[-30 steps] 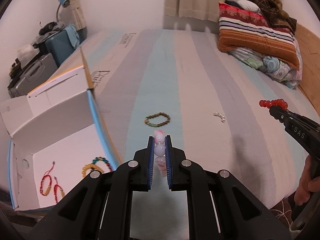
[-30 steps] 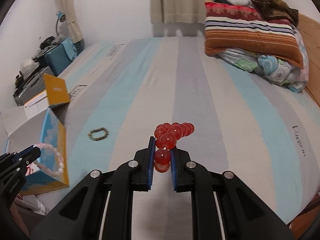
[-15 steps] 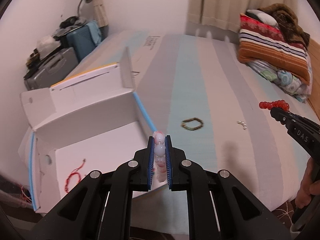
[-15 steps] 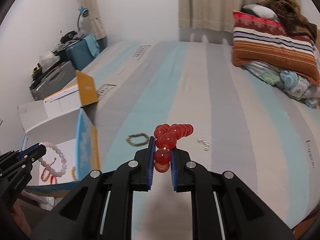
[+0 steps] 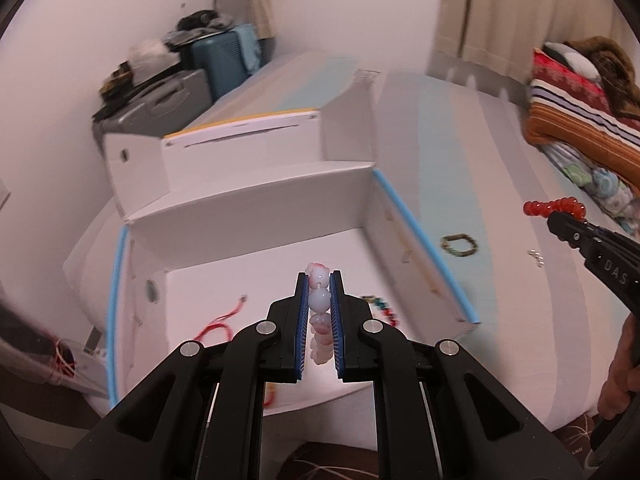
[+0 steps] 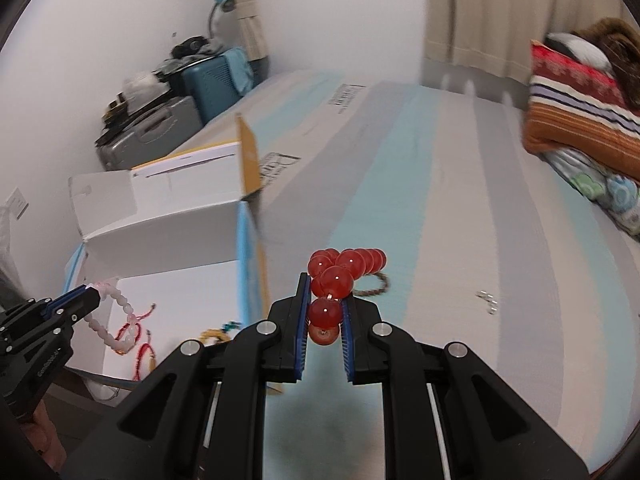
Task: Organize jewelry
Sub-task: 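Lift both held bracelets and carry them over the white box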
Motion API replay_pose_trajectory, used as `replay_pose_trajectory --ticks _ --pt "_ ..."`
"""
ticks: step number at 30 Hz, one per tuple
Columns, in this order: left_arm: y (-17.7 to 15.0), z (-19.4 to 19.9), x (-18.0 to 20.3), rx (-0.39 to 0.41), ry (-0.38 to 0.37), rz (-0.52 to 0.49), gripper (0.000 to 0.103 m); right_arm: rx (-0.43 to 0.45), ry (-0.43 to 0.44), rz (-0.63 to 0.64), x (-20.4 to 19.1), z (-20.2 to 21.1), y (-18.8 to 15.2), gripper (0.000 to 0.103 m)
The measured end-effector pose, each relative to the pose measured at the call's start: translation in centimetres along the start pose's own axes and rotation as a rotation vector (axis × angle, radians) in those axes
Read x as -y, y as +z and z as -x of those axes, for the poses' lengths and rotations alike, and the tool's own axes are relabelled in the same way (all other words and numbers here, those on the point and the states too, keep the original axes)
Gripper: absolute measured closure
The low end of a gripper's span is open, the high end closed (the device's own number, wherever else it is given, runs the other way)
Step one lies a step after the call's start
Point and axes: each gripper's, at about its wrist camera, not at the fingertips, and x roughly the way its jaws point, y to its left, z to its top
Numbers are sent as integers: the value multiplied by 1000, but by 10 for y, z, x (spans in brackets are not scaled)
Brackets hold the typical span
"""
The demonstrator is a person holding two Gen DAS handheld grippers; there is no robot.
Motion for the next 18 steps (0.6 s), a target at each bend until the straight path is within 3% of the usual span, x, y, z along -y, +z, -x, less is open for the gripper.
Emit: replay_pose_trajectory --ticks 8,18 --pt "-7 -11 -49 -23 38 78 93 -20 62 104 -62 -12 3 90" --pt "-22 -37 -83 -93 76 124 93 -138 115 215 -119 -47 -13 90"
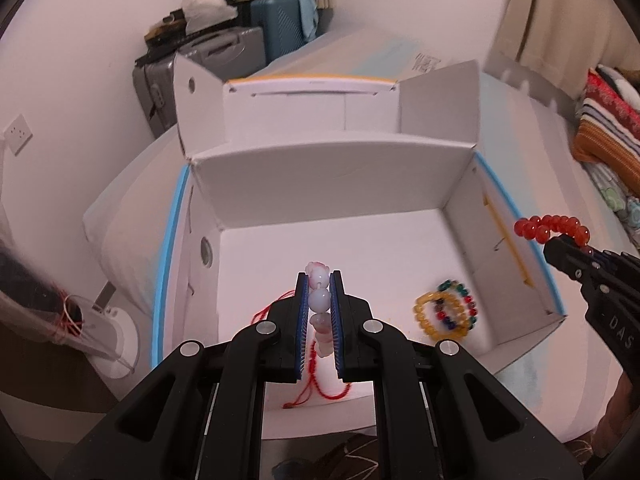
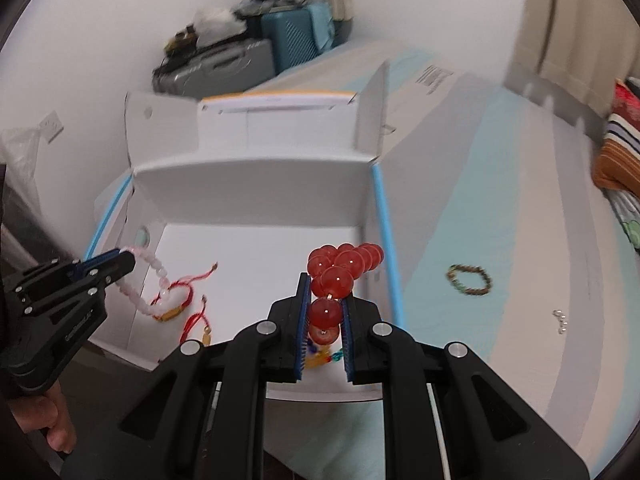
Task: Organize jewelry
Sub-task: 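Lift both held bracelets and carry them over the white box, then open both tools to drop the bracelets into the box, then move both open tools back over the pearl string and wooden bracelet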
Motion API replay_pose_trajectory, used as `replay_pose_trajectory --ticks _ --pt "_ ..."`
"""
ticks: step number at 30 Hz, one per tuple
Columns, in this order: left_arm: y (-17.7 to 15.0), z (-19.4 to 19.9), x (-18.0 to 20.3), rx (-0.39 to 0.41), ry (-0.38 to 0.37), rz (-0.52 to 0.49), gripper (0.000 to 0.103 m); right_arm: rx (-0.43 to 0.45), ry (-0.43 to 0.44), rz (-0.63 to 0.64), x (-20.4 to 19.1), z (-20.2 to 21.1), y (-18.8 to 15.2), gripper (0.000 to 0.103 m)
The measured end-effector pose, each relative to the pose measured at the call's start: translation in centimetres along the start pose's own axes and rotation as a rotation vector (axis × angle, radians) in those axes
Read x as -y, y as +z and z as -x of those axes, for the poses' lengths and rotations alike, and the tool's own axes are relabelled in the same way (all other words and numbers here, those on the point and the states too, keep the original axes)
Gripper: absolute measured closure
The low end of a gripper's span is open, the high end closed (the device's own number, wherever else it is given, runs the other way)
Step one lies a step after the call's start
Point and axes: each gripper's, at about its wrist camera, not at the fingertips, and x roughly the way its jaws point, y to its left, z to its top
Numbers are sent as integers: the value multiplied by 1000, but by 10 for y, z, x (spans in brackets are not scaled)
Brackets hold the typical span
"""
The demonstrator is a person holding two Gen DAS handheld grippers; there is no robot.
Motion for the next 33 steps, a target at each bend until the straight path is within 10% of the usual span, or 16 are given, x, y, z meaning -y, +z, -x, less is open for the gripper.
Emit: replay_pose_trajectory --ticks 19,24,33 --pt "-6 -14 -10 -29 46 24 89 -171 -10 77 -28 -39 -8 87" --pt "-3 -4 -8 1 75 26 55 -130 -22 61 -23 -23 -4 66" --pt "-9 7 12 33 74 -3 31 -77 -54 -4 4 2 -10 32"
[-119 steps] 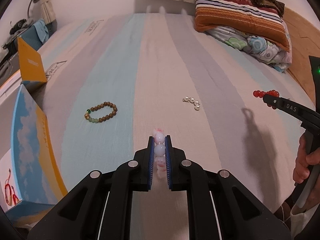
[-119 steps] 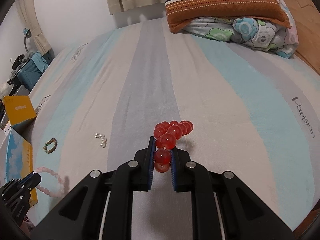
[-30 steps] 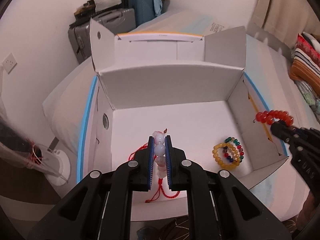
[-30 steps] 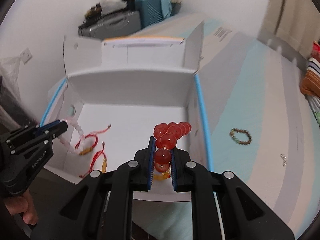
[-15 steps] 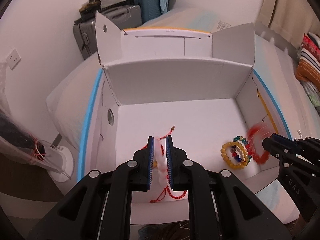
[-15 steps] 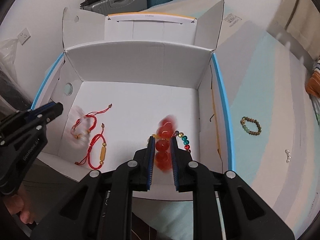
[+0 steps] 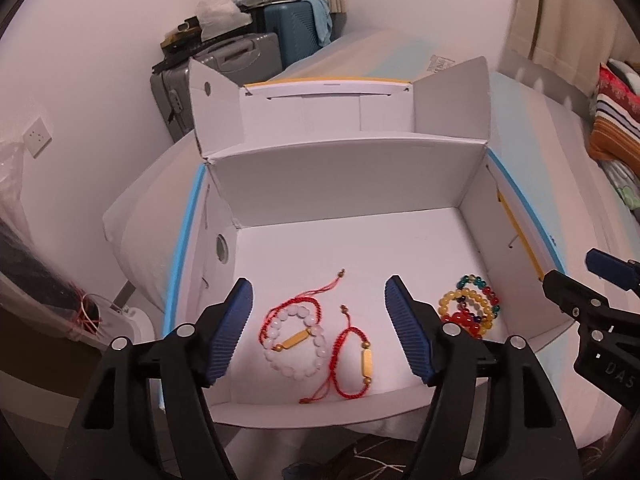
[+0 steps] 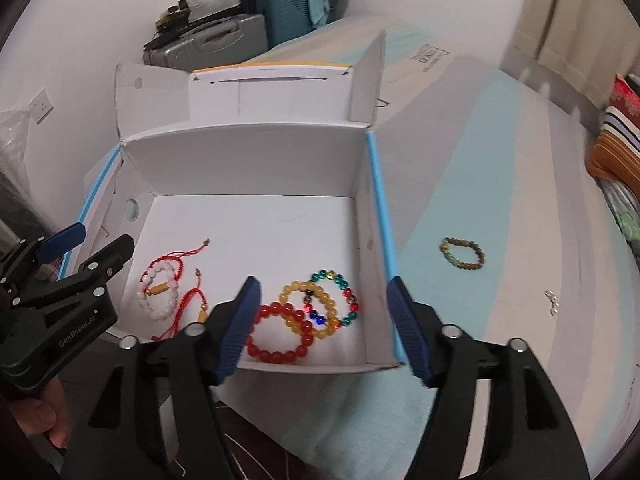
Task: Organize jewelry
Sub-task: 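Move both open tools back over the pearl string and wooden bracelet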
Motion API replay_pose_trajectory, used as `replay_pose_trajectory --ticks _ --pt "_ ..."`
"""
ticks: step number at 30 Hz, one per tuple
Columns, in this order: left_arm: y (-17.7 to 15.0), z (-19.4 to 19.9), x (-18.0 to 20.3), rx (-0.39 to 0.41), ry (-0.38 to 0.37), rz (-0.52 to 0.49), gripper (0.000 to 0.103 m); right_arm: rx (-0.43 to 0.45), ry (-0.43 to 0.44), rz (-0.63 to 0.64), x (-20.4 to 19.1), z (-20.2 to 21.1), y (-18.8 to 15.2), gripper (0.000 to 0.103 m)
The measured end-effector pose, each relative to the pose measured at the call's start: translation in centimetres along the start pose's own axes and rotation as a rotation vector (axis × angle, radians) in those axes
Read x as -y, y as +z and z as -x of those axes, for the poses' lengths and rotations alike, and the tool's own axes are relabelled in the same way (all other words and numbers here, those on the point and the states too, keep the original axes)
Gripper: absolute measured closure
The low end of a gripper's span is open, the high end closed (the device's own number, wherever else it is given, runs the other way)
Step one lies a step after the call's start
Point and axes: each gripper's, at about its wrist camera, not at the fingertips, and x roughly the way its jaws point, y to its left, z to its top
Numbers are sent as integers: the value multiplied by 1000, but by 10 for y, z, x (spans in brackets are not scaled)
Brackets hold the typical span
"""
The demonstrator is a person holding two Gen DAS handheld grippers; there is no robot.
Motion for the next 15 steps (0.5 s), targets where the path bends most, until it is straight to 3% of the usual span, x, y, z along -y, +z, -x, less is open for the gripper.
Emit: replay_pose_trajectory --ticks 15 --pt "-6 19 63 52 -52 -109 6 31 -40 -177 78 16 -23 11"
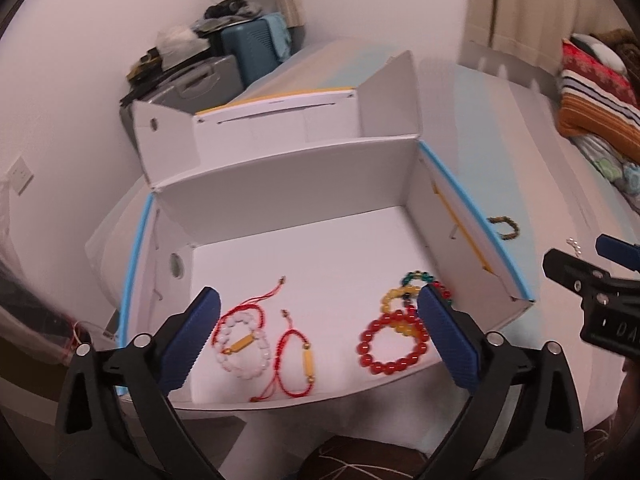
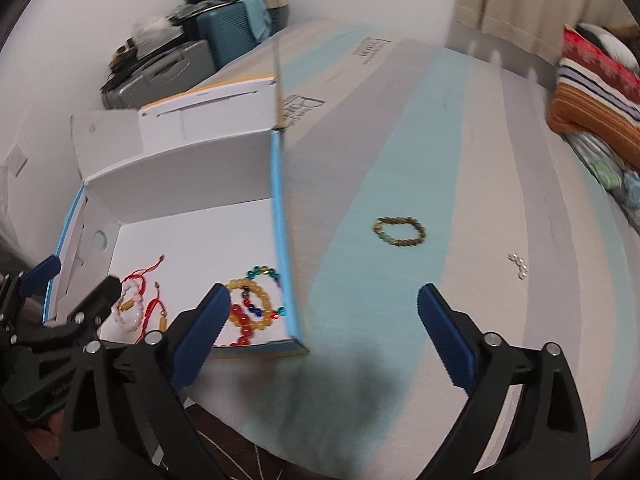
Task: Organize jewelry
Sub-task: 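Move both open tools back over the pearl string and wooden bracelet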
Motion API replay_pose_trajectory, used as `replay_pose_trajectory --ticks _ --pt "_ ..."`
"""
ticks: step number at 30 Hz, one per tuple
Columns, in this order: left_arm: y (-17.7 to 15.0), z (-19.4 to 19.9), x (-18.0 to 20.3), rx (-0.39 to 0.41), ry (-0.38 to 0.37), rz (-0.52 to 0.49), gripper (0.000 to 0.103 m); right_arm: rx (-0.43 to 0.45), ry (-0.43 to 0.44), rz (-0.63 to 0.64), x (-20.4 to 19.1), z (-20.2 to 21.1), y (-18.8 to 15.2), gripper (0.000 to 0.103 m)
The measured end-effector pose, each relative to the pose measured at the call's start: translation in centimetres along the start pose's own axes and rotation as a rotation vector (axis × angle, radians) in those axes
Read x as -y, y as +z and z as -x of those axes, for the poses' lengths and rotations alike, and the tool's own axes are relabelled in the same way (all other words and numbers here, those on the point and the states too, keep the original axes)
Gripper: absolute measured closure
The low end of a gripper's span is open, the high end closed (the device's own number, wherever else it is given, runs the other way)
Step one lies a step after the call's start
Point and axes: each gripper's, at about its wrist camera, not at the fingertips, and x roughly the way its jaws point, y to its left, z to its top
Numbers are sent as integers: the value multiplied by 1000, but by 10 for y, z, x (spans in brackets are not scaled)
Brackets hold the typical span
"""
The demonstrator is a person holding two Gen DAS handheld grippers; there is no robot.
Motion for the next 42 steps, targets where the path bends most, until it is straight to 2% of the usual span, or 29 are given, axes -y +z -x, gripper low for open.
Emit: replay_pose_trajectory --ticks 9,18,25,33,42 --pt "3 -3 41 -3 -29 -39 6 21 -6 -85 53 3 -5 8" --pt "13 -3 100 34 -183 -101 6 74 -23 -155 116 4 -8 8" --pt "21 -21 158 37 -273 -124 6 105 -143 -158 166 -3 -11 8" --pt "22 -53 223 28 -301 -192 6 68 -192 -163 220 -37 -18 8" --pt "31 -116 255 9 -276 -197 6 7 -208 -186 265 -94 -29 8"
